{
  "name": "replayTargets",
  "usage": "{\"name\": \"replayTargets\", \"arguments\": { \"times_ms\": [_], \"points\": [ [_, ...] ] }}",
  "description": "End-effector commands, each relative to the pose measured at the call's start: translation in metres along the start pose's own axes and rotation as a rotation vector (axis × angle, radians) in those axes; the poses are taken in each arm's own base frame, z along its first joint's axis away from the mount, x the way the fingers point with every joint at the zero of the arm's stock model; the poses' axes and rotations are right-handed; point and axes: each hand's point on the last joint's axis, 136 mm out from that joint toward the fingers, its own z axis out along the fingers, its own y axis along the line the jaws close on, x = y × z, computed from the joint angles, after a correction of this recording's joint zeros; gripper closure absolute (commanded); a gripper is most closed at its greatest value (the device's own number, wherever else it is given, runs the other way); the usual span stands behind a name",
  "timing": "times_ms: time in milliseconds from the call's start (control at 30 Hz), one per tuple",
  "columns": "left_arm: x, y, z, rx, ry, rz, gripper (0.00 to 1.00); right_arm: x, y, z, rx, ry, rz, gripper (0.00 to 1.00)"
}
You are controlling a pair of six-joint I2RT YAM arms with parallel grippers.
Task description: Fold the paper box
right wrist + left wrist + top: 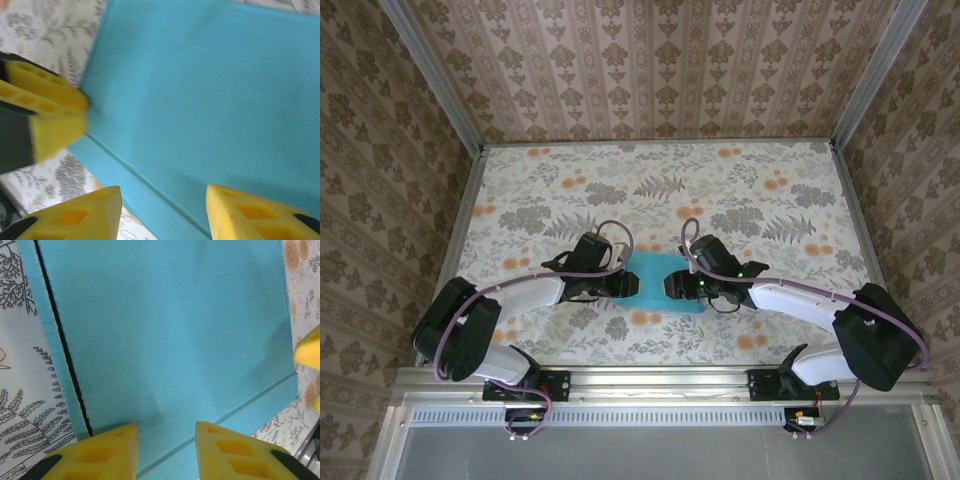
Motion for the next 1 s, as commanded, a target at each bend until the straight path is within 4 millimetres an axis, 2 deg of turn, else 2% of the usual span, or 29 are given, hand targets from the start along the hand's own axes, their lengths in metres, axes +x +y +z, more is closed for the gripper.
{"name": "replayTargets", "arguments": {
  "times_ms": [0, 200, 367, 467, 600, 667, 733, 800, 967],
  "points": [
    [0.009, 0.010, 0.005, -0.034, 0.011, -0.016, 0.65, 0.012, -0.012, 0.002, 0.004, 0.014, 0.050, 0.51],
    [0.010, 0.008, 0.005, -0.028, 0.006, -0.007, 0.66, 0.020, -0.020, 0.007, 0.014, 0.022, 0.076, 0.50],
    [-0.004, -0.009, -0.009, 0.016, -0.059, 0.029, 0.65, 0.006, -0.011, -0.012, 0.002, -0.043, 0.062, 0.48],
    [-0.016, -0.014, -0.023, -0.003, -0.085, 0.026, 0.55, -0.002, -0.008, -0.028, -0.003, -0.100, 0.054, 0.42],
    [-0.030, -0.018, -0.042, -0.014, -0.122, 0.074, 0.31, -0.011, -0.007, -0.047, -0.012, -0.147, 0.066, 0.23],
    [-0.037, -0.020, -0.054, -0.019, -0.181, 0.098, 0.01, -0.017, -0.009, -0.059, 0.006, -0.183, 0.079, 0.11],
    [-0.044, -0.020, -0.065, -0.012, -0.240, 0.103, 0.00, -0.023, -0.015, -0.071, 0.040, -0.225, 0.111, 0.00],
    [-0.049, -0.019, -0.077, 0.001, -0.288, 0.093, 0.00, -0.029, -0.029, -0.085, 0.110, -0.267, 0.190, 0.00],
    [-0.051, -0.001, -0.089, 0.033, -0.342, -0.003, 0.00, -0.031, -0.040, -0.111, 0.161, -0.347, 0.235, 0.00]
  ]
}}
